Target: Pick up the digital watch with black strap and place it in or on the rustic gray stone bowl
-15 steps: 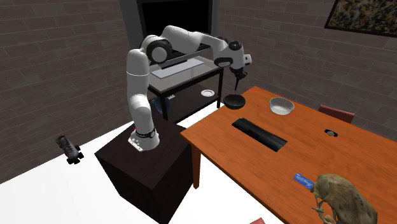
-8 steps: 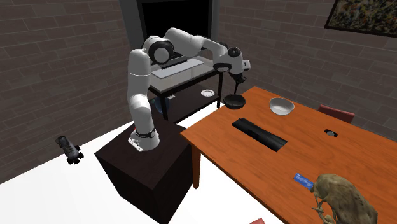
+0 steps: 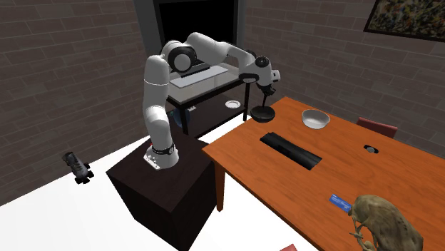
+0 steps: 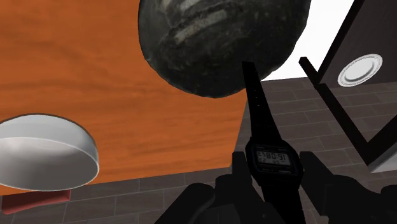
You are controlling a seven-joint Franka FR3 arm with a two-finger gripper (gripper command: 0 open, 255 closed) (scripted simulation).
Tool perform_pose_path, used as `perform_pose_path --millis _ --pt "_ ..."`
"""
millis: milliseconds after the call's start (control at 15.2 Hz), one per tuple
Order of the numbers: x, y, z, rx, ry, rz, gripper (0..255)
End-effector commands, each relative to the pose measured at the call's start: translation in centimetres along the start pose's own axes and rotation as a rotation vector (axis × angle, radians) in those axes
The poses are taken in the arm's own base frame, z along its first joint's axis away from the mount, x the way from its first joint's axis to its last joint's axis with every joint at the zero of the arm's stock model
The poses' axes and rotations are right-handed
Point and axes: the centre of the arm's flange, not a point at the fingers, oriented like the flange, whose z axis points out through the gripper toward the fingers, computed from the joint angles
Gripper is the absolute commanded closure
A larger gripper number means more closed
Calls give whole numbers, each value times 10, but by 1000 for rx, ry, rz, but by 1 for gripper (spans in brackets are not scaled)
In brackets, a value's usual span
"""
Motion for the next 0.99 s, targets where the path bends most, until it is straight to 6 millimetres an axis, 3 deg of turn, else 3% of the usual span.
perform_pose_path --millis 0,66,132,462,726,924 --pt "0 0 0 0 0 0 255" --pt "0 0 0 0 0 0 255" --pt "0 0 0 0 0 0 0" --pt "0 0 0 0 0 0 0" --pt "0 0 -50 0 0 0 0" --pt "0 0 -50 0 0 0 0"
